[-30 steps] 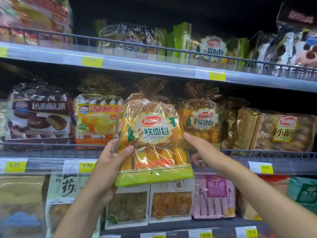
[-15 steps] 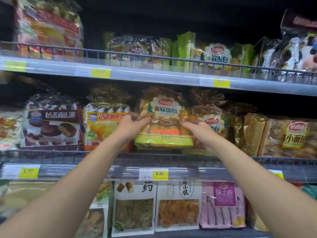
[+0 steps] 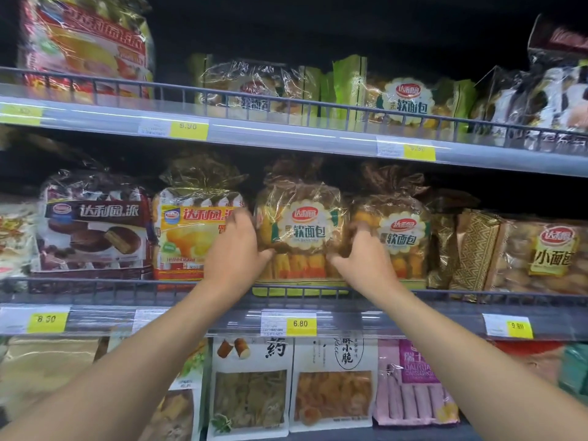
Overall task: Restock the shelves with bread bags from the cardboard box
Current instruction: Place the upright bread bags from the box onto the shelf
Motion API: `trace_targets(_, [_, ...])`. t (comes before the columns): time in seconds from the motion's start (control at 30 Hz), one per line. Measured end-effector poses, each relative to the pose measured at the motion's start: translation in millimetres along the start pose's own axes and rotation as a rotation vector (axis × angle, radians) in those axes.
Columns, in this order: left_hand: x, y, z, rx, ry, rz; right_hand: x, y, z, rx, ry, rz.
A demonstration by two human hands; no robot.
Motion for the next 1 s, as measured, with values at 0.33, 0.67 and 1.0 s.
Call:
trace_targets(0.33, [20.5, 1.6, -12.5, 0.244, -0.006, 0.36, 18.2, 7.4, 2.7, -0.069, 0.018, 0.332])
trace_targets(0.67, [34.7, -10.9, -10.8, 0.207, 0.065, 0.409, 38.6, -11.5, -5.2, -0.07, -0.041, 0.392])
trace_targets(1.0, [36.6, -10.3, -8.1, 0.22, 0.062, 0.409, 37.6, -13.4, -6.8, -0.101, 0.031, 0.416])
Point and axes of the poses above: each hand's wrist, its own y-axis away from the middle knuckle, its own x-axis out of the palm, z = x × y, the point moved 1 cm from there along -y, towards the middle knuckle, and after that the axes turned 14 degrees about -y, right-handed, at the moved point
